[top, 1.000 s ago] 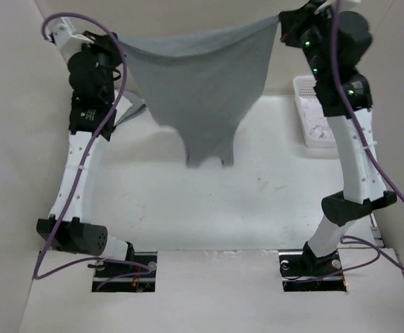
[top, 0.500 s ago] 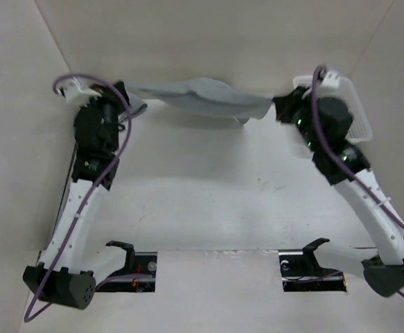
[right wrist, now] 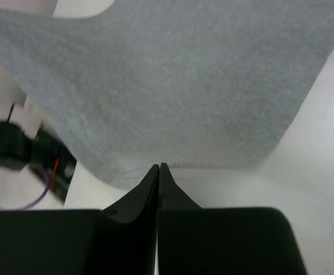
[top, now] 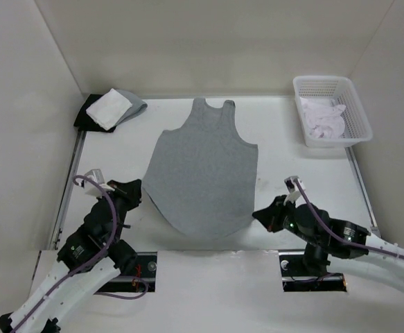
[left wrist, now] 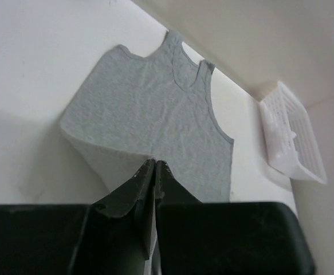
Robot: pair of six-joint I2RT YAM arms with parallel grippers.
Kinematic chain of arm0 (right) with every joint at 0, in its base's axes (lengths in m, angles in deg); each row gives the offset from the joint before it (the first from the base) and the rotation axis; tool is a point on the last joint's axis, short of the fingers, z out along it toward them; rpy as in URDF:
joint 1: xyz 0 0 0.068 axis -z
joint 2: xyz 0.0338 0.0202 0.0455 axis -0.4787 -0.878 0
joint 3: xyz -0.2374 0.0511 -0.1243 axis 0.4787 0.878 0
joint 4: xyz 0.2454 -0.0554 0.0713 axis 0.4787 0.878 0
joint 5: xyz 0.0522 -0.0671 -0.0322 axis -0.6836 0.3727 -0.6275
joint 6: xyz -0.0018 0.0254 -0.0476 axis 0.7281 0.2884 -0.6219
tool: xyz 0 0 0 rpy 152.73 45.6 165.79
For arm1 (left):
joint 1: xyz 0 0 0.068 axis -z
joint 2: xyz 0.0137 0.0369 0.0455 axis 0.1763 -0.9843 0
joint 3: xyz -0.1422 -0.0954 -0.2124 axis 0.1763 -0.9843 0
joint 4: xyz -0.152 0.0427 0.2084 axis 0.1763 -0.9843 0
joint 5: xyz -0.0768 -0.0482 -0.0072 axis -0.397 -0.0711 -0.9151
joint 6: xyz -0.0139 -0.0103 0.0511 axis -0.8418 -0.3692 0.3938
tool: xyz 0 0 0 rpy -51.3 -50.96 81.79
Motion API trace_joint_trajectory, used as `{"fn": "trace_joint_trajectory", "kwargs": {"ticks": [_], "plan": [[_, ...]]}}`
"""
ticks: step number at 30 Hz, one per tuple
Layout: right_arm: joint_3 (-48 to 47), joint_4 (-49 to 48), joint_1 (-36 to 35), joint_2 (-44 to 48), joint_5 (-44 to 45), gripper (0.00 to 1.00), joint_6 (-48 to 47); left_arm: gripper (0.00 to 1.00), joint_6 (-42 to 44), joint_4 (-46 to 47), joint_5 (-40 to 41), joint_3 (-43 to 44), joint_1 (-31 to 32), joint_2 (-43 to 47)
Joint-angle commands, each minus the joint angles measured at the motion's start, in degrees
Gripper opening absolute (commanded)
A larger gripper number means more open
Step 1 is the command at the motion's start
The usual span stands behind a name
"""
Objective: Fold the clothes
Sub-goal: Flatten the tank top out, then fold the tank top
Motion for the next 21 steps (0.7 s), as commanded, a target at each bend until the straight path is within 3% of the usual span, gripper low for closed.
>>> {"fn": "trace_joint_trajectory", "kwargs": {"ticks": [1, 4, 7, 10, 12, 15, 18, 21], "plan": [[-0.85, 11.21, -9.21, 3.01, 5.34, 0.00, 14.10, 0.00, -10.23, -14.34, 3.24, 4.98, 2.66, 2.65], [-1.29, 14.13, -17.75, 2.50, 9.99, 0.00, 19.83, 0.00, -13.42, -16.38, 3.06, 4.73, 2.40, 5.47], [-2.25, 12.83, -18.40, -2.76, 15.09, 0.00, 19.07, 0.00, -11.59, -12.09, 4.38, 3.24, 1.08, 2.94], [-4.97, 6.16, -7.53, -10.05, 14.24, 0.00, 9.07, 0.00, -4.48, 2.47, 7.01, 2.27, -0.06, -6.45], [-6.64, -2.87, 3.44, -14.88, 9.77, 0.00, 0.29, 0.00, 0.79, 15.72, 8.42, 1.83, -1.63, -14.96], [-10.50, -16.85, 20.84, -24.10, 0.11, 0.00, -8.96, 0.00, 5.47, 34.71, 6.51, 4.01, -9.35, -31.38], [-18.13, -25.74, 35.01, -36.40, -8.86, 0.00, -11.09, 0.00, 4.51, 44.24, -2.79, 13.82, -19.02, -51.58], [-29.02, -30.59, 44.16, -50.10, -13.62, 0.00, -11.53, 0.00, 3.89, 46.63, -9.66, 30.24, -23.78, -71.19]]}}
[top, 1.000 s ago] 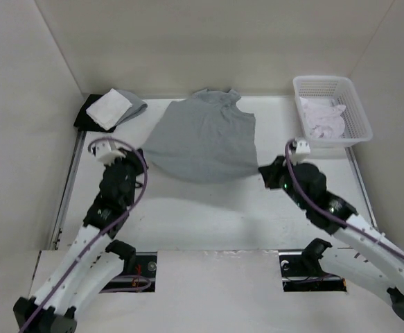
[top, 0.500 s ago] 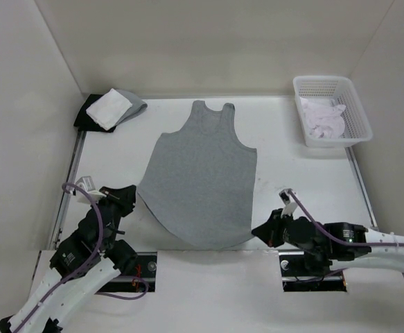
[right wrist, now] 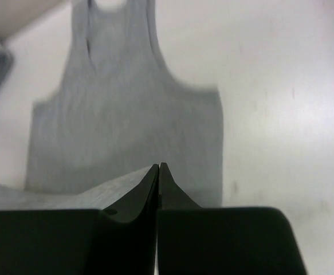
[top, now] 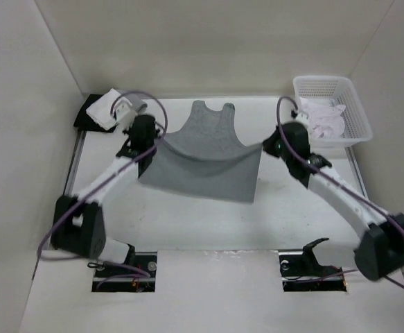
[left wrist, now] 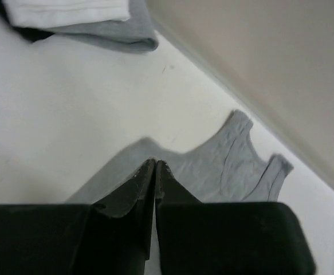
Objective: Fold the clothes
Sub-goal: Fold the tank top
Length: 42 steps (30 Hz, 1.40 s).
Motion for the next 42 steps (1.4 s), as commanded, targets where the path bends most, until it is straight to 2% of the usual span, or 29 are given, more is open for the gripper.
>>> {"fn": "trace_joint_trajectory", "kwargs": {"ticks": [1, 4, 5, 6, 7, 9, 10, 11, 14, 16, 18, 20, 22, 25, 30, 32, 37, 42], "plan": [[-13.74, -14.18, 8.57, -12.95, -9.06, 0.00, -4.73, 0.00, 2.47, 13.94, -9.06, 18.27, -4.21, -15.71], [-27.97, -13.58, 13.16, -27.01, -11.35, 0.00, -4.04, 0.02, 4.14, 10.00, -10.48, 37.35, -5.71, -31.10], [-33.42, -12.70, 14.13, -32.11, -12.14, 0.00, -3.34, 0.06, 4.76, 8.50, -10.30, 42.72, -5.97, -35.32], [-38.87, -11.56, 14.83, -37.03, -12.58, 0.03, -2.54, 0.14, 5.37, 6.92, -10.39, 47.99, -6.32, -39.54], [-43.80, -9.90, 15.28, -41.69, -12.41, 0.10, -1.67, 0.21, 5.73, 5.69, -10.74, 51.18, -6.58, -42.20], [-49.71, -8.66, 15.54, -47.87, -11.71, 0.39, -0.43, 0.44, 5.64, 3.92, -9.78, 54.28, -7.46, -45.21], [-50.43, -7.78, 15.37, -49.11, -12.06, 0.48, 0.27, 0.50, 6.08, 3.92, -9.95, 53.42, -7.64, -44.86], [-48.61, -7.60, 15.28, -48.60, -12.32, 0.52, 0.45, 0.54, 6.17, 3.92, -9.60, 50.27, -7.64, -42.86], [-35.99, -12.76, 13.36, -42.03, -10.83, 0.54, 0.01, 0.52, 4.33, 7.59, -7.50, 32.03, -7.47, -31.63], [-26.13, -17.68, 11.60, -36.49, -10.30, 0.48, 0.89, 0.47, 2.05, 14.26, -6.26, 16.40, -6.33, -23.02], [-14.98, -22.60, 8.97, -30.17, -9.95, 0.30, 2.82, 0.43, -1.55, 17.53, -6.00, 3.72, -5.10, -16.24], [-5.40, -27.52, 5.98, -24.89, -9.08, 0.13, 4.14, 0.42, -4.89, 18.16, -7.13, -5.18, -4.74, -11.74], [1.47, -30.35, 4.04, -20.93, -8.20, 0.07, 5.28, 0.44, -6.65, 18.24, -10.72, -10.20, -5.62, -9.97], [7.82, -31.85, 2.36, -17.05, -8.37, 0.08, 5.72, 0.51, -9.99, 20.17, -18.11, -13.30, -9.48, -10.66], [13.71, -33.34, 1.39, -13.44, -8.54, 0.22, 5.90, 0.54, -14.48, 27.46, -24.98, -13.31, -12.65, -17.16], [15.91, -34.83, 1.31, -12.91, -8.19, 0.27, 6.16, 0.54, -15.27, 28.61, -25.15, -12.69, -12.91, -19.53], [18.99, -37.83, 1.48, -13.79, -8.98, 0.31, 8.18, 0.50, -18.87, 32.83, -26.64, -12.25, -14.23, -24.99], [19.87, -39.23, 2.27, -15.81, -8.02, 0.39, 9.85, 0.41, -20.37, 34.15, -27.44, -12.16, -14.93, -27.28]]}}
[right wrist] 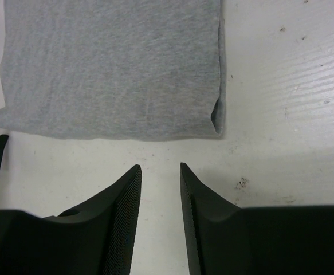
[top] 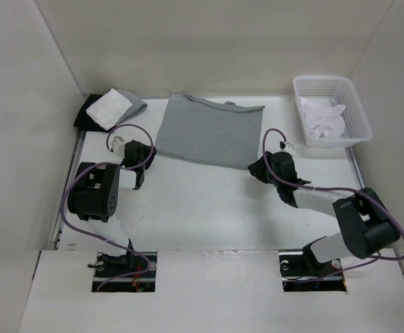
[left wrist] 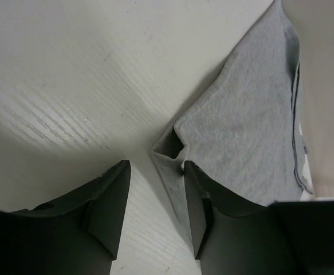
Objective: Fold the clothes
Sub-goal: Fold the tank top
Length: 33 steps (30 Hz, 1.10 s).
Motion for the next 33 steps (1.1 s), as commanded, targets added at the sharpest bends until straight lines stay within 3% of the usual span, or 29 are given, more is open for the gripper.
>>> {"fn": "trace_joint_trajectory", "kwargs": {"ticks": [1, 6, 11, 16, 20, 33], "plan": [[0.22, -6.17, 0.79, -1.76, 1.27, 0.40, 2.47, 0.38, -2.34, 2.59, -1.39, 1.24, -0.62, -1.60], [0.75, -8.54, 3.07, -5.45, 1.54, 0.47, 7.73, 0.30, -2.87, 2.59, -1.39, 3.08, -0.62, -3.36], [0.31, -8.54, 3.69, -7.65, 2.15, 0.50, 11.08, 0.13, -2.96, 2.06, -1.21, 3.35, -0.62, -3.27], [0.40, -9.16, 3.95, -9.58, 3.21, 0.51, 14.77, 0.07, -3.04, 2.15, -1.21, 3.09, -0.62, -3.80], [-0.12, -9.95, 3.95, -11.07, 3.82, 0.43, 16.44, 0.05, -3.48, 2.15, -0.86, 2.47, -0.71, -3.27], [-3.64, -12.58, 3.69, -14.25, 6.98, 0.02, 15.66, 0.01, -2.61, 3.65, -0.95, 1.68, -0.36, -1.26]]}}
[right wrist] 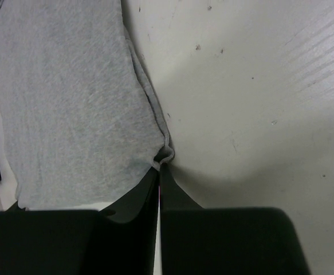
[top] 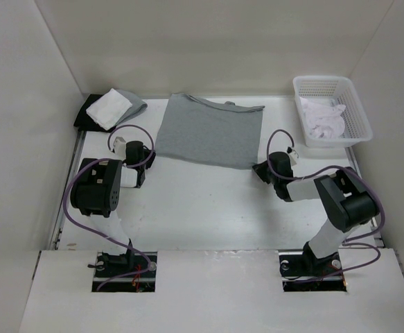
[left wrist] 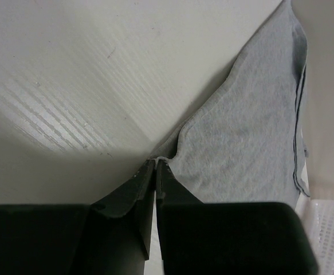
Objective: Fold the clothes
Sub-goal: Fold the tank top
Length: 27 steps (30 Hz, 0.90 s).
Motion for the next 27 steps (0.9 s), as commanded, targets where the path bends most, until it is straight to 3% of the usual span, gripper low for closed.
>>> {"fn": "trace_joint_trajectory", "kwargs": {"ticks": [1, 6, 12, 15, 18, 22, 25, 27], "plan": [[-1.83, -4.84, -0.29, 0.70, 2.66, 0.01, -1.26, 0.01, 0.60, 2.55, 0.10, -0.09, 0.21, 3.36], [3.53, -1.36, -2.84, 19.12, 3.97, 0.00, -6.44, 0.00, 2.71, -0.42, 0.97, -4.65, 2.40, 21.16], [-1.45, 27.00, -9.24, 55.59, 11.34, 0.00, -17.51, 0.00, 9.65, -19.04, 6.16, -3.00, 6.01, 55.26], [-9.10, 38.88, -15.91, 66.34, 17.05, 0.00, -21.38, 0.00, 12.03, -28.53, 7.74, 1.12, 8.29, 68.63], [-16.22, 46.10, -24.43, 71.45, 23.03, 0.00, -24.02, 0.00, 13.61, -36.01, 8.54, 5.87, 10.58, 76.47], [-21.24, 49.90, -36.13, 70.24, 30.50, 0.01, -26.31, 0.00, 14.49, -42.00, 8.63, 9.14, 12.25, 79.48], [-20.99, 48.85, -39.75, 66.65, 32.98, 0.01, -27.36, 0.00, 14.59, -42.62, 8.80, 7.39, 11.99, 78.26], [-19.41, 46.66, -37.75, 63.66, 31.06, 0.01, -27.72, 0.01, 14.58, -41.92, 8.89, 5.63, 11.47, 76.07]]}}
